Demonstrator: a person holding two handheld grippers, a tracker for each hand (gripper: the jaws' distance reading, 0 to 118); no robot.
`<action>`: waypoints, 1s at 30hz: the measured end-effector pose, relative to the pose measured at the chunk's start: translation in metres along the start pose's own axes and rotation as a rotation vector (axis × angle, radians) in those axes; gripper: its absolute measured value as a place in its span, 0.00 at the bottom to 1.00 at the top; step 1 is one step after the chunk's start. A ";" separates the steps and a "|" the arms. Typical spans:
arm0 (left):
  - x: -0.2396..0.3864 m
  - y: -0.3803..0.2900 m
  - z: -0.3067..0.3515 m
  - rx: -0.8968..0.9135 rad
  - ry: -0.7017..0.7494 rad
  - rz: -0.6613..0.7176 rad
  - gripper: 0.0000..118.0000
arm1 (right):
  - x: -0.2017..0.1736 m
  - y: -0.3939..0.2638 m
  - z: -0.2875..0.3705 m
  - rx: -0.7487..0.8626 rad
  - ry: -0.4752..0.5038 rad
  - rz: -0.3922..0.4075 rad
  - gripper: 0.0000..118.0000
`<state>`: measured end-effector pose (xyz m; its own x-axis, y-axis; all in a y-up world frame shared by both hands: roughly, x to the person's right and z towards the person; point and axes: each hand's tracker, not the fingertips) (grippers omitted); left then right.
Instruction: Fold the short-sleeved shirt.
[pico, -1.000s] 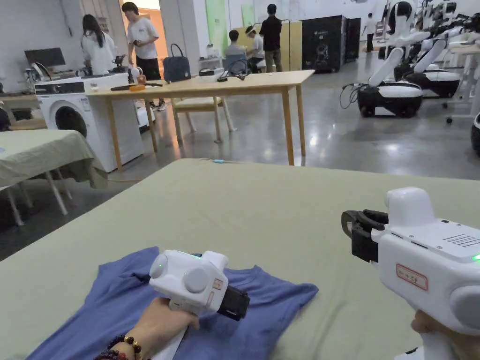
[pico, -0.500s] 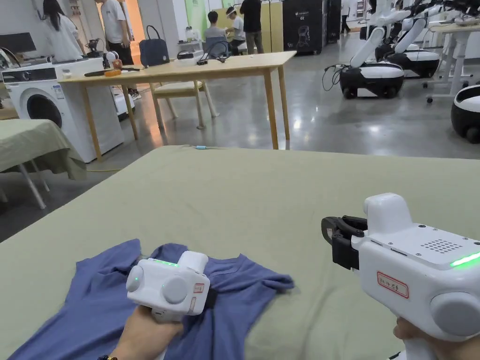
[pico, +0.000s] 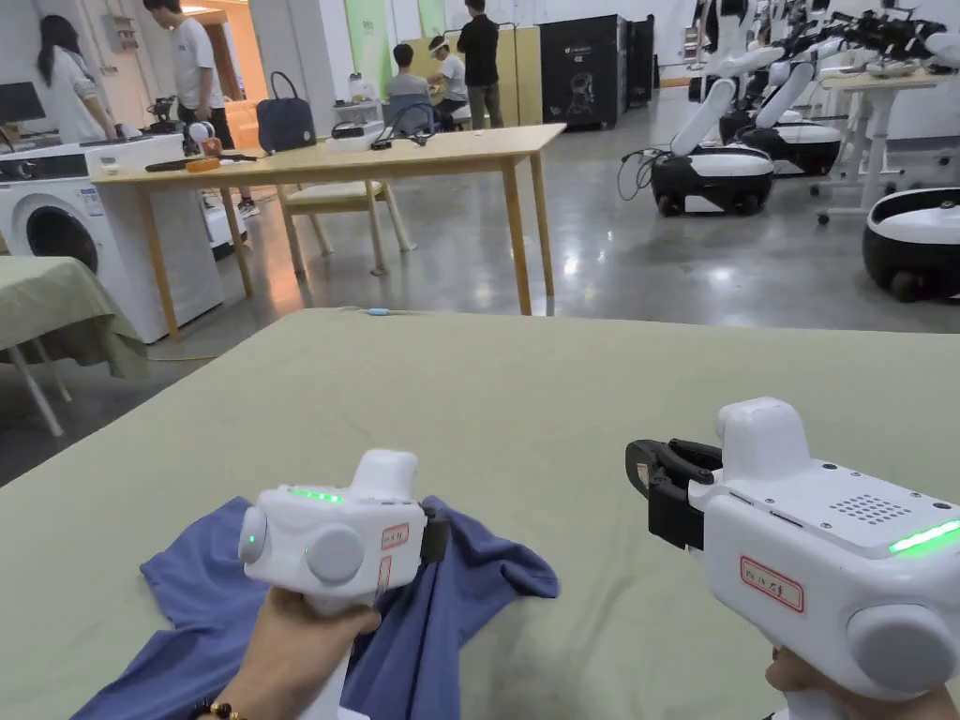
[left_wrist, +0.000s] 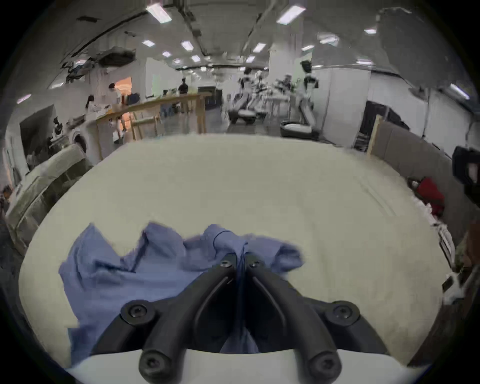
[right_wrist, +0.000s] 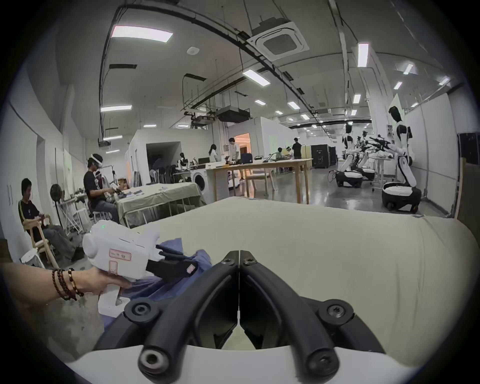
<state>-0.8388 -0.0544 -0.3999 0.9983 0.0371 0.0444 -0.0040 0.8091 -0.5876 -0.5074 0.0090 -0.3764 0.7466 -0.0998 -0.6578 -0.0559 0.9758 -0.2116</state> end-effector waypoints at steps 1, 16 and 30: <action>0.015 0.010 0.005 0.021 -0.026 -0.039 0.02 | 0.006 0.003 0.012 0.012 -0.002 -0.006 0.01; 0.414 0.136 0.017 0.191 -0.603 -0.364 0.02 | 0.126 0.039 0.278 0.236 -0.394 -0.047 0.01; 0.523 -0.046 -0.118 -0.231 -0.540 -0.426 0.17 | 0.183 0.008 0.356 0.173 -0.592 -0.097 0.01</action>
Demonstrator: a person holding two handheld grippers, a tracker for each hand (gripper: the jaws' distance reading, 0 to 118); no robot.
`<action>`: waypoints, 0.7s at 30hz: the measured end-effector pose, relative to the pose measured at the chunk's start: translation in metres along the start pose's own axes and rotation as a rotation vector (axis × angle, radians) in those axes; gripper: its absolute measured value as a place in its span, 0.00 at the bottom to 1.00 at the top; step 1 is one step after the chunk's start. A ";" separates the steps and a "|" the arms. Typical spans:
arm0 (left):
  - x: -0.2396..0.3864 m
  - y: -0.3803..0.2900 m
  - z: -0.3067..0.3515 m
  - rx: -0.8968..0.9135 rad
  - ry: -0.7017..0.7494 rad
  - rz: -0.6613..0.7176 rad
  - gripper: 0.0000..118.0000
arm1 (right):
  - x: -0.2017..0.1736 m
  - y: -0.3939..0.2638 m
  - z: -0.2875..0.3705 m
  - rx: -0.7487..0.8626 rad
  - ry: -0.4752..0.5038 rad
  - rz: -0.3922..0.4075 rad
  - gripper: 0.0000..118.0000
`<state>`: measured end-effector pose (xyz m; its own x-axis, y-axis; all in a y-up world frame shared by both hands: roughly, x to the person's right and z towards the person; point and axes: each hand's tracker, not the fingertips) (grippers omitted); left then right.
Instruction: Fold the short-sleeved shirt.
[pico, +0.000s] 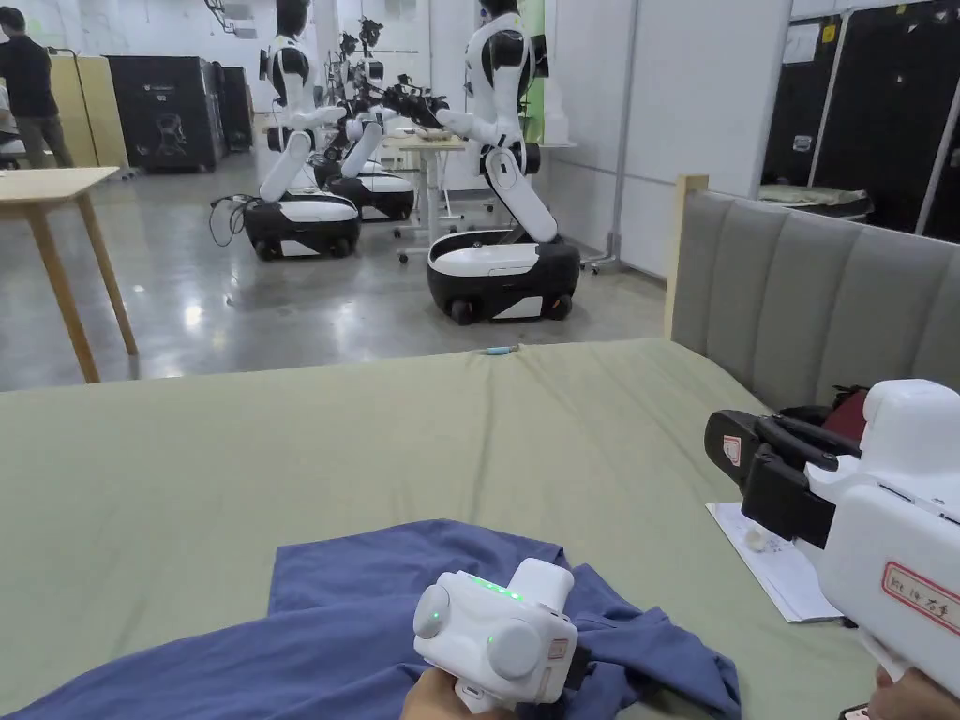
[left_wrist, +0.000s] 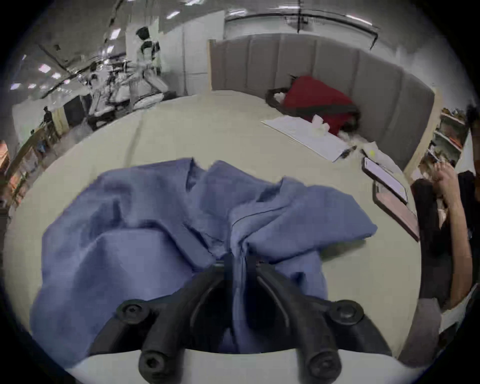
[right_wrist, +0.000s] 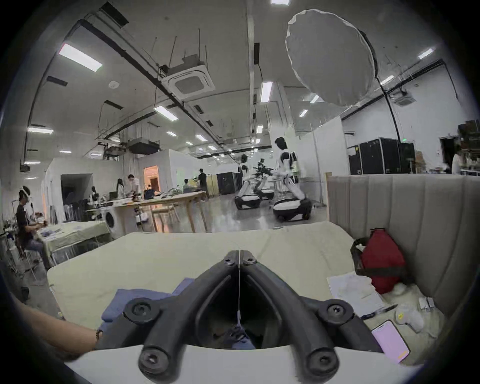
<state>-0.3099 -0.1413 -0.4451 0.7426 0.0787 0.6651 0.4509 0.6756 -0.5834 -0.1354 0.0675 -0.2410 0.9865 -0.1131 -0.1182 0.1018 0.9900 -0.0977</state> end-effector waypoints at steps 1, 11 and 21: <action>-0.006 0.005 0.007 0.021 -0.041 0.042 0.54 | -0.001 -0.001 0.000 -0.003 0.002 0.000 0.01; -0.119 0.012 0.227 0.503 -0.027 0.240 0.94 | -0.033 -0.009 0.011 -0.012 0.084 -0.071 0.01; -0.249 -0.120 0.362 0.417 0.487 0.378 0.04 | -0.080 -0.012 0.015 -0.025 0.160 -0.024 0.01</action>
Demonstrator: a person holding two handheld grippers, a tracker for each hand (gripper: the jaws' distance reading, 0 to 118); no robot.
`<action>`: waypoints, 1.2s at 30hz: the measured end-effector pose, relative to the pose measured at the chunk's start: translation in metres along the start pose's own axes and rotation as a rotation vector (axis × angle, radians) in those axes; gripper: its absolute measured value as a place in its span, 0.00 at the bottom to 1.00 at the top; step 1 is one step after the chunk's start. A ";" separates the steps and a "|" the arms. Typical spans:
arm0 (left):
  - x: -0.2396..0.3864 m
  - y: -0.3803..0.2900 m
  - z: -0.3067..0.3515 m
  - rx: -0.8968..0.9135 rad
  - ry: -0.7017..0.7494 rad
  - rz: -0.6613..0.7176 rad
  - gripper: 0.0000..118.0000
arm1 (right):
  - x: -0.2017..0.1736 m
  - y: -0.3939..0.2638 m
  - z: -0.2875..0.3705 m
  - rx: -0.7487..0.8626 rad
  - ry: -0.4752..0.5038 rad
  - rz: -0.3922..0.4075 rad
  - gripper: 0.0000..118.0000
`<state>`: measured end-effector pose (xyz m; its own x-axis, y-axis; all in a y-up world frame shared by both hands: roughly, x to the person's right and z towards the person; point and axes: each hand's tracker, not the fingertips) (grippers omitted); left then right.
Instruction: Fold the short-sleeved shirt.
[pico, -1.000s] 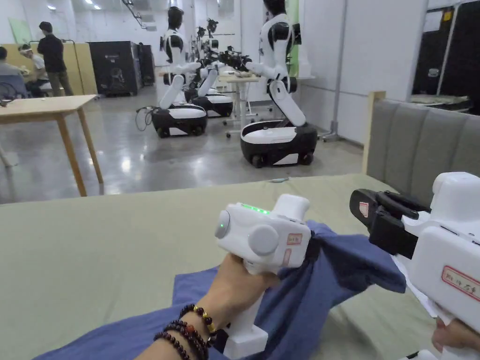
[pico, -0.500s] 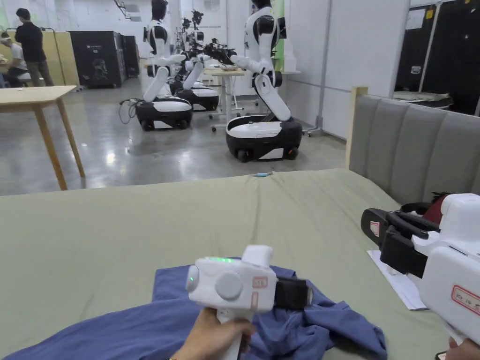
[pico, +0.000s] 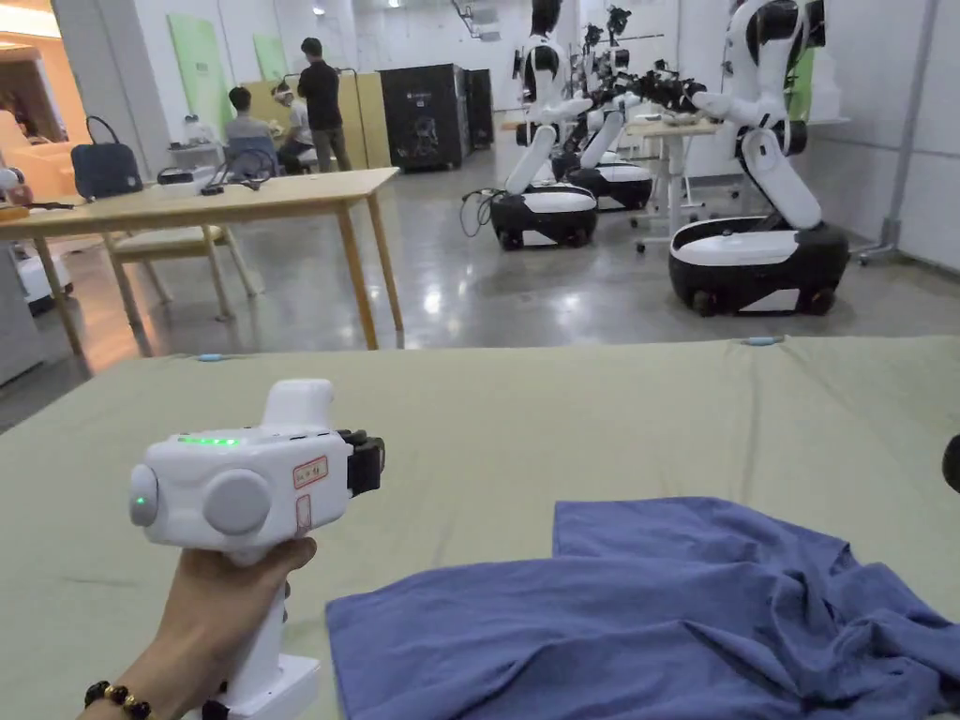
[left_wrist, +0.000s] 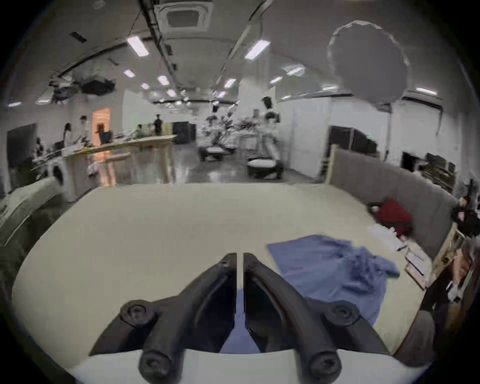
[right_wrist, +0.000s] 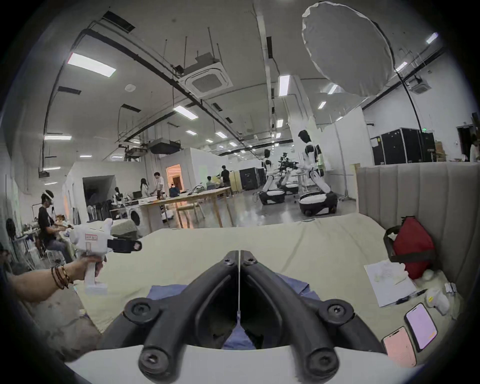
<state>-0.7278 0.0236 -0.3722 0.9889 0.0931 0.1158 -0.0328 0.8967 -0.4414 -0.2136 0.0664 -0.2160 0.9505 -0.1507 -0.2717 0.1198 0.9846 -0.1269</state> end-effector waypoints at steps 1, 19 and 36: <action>-0.009 -0.005 -0.002 -0.028 0.027 0.016 0.01 | -0.004 0.000 -0.002 -0.002 -0.004 0.005 0.01; -0.034 -0.098 -0.145 -0.335 0.120 0.050 0.95 | -0.010 -0.001 -0.020 -0.072 -0.034 0.029 0.02; 0.021 -0.100 -0.118 -0.385 0.004 -0.068 0.02 | 0.037 -0.016 -0.054 -0.235 -0.167 0.187 0.02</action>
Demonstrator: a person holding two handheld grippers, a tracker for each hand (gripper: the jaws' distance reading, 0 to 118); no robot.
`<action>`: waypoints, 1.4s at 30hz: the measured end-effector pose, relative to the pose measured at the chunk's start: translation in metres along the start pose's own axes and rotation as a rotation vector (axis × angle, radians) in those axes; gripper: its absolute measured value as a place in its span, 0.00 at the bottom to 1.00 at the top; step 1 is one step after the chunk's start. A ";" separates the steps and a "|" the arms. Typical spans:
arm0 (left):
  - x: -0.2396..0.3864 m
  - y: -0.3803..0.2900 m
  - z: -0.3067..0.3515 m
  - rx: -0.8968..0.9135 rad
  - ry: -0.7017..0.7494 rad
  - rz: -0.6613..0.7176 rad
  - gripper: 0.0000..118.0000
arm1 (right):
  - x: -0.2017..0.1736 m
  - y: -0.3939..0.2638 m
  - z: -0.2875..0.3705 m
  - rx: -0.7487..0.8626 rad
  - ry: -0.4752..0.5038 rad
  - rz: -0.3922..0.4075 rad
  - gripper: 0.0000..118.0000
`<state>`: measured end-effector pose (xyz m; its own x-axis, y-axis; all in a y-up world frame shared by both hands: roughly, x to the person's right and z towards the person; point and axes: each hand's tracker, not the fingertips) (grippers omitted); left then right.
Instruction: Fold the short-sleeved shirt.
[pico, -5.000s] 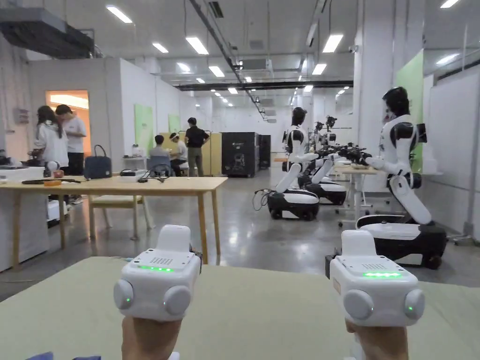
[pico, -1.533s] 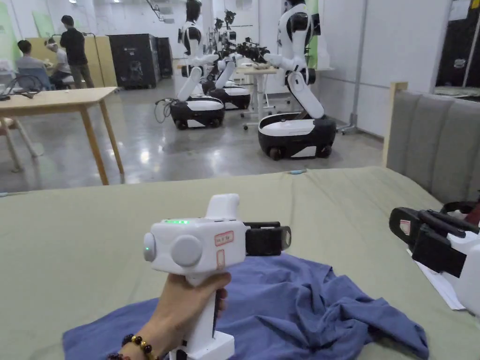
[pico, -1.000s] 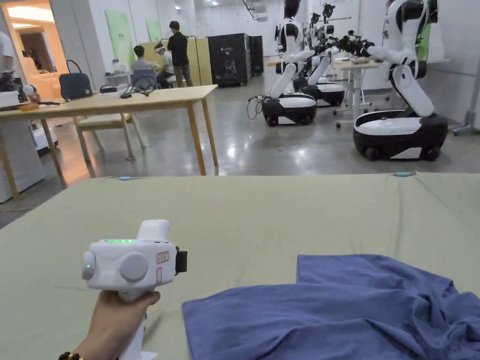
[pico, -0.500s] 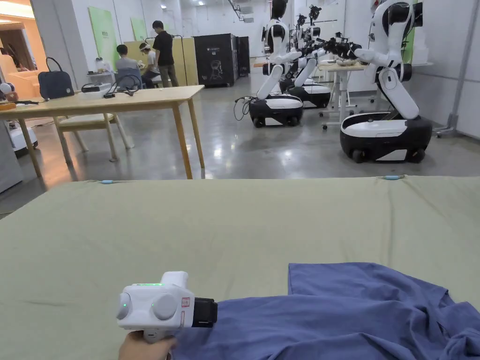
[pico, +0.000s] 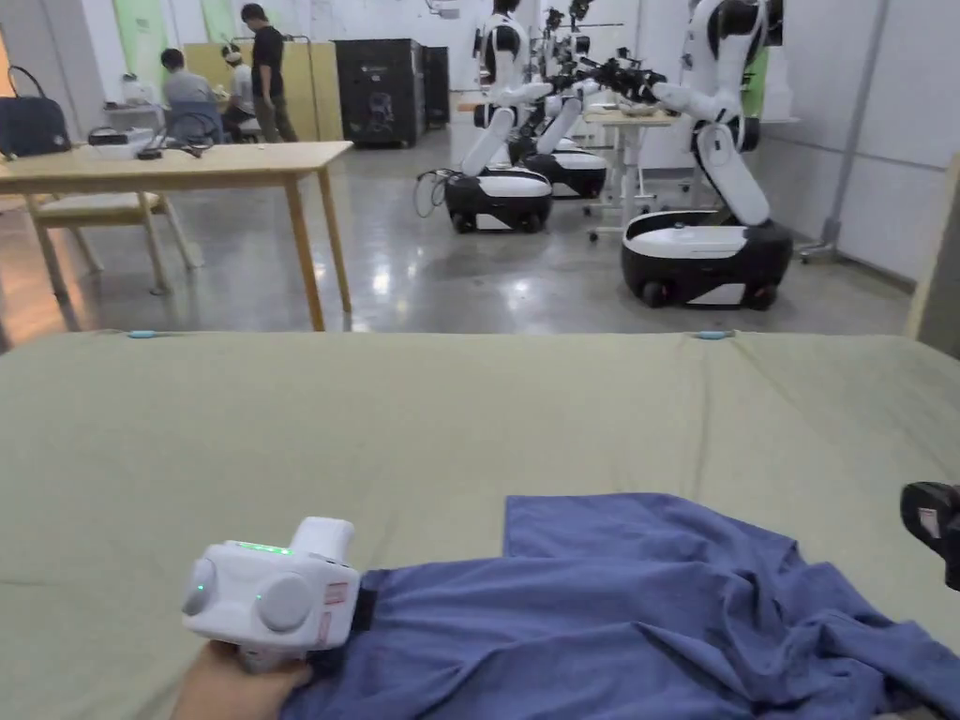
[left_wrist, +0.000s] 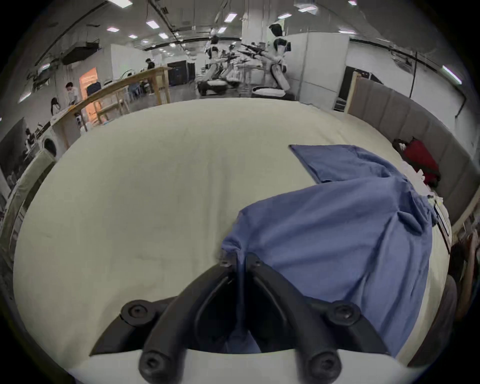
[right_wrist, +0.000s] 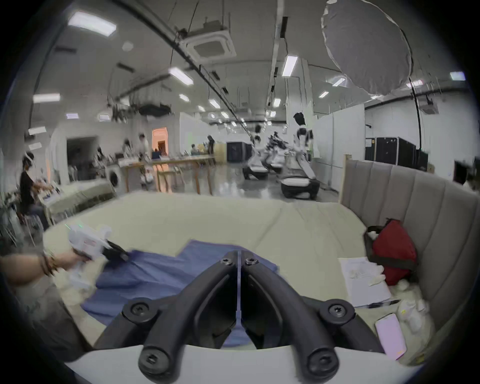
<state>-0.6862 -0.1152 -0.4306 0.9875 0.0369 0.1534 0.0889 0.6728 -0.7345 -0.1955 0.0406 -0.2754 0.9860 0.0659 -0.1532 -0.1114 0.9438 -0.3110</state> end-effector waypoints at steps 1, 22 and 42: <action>0.002 0.002 0.000 0.008 0.010 -0.015 0.02 | 0.015 -0.006 -0.014 -0.082 -0.031 0.024 0.02; 0.032 0.007 0.039 0.089 0.012 -0.007 0.02 | 0.098 -0.143 -0.139 -0.625 -0.049 0.127 0.48; 0.007 0.116 0.139 0.479 -0.056 0.190 0.02 | 0.043 0.039 -0.085 0.125 0.007 0.011 0.08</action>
<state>-0.6876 0.0660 -0.4230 0.9706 0.2226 0.0915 -0.1744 0.9124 -0.3703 -0.1676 0.0529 -0.3744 0.9838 0.0746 -0.1629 -0.1055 0.9761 -0.1900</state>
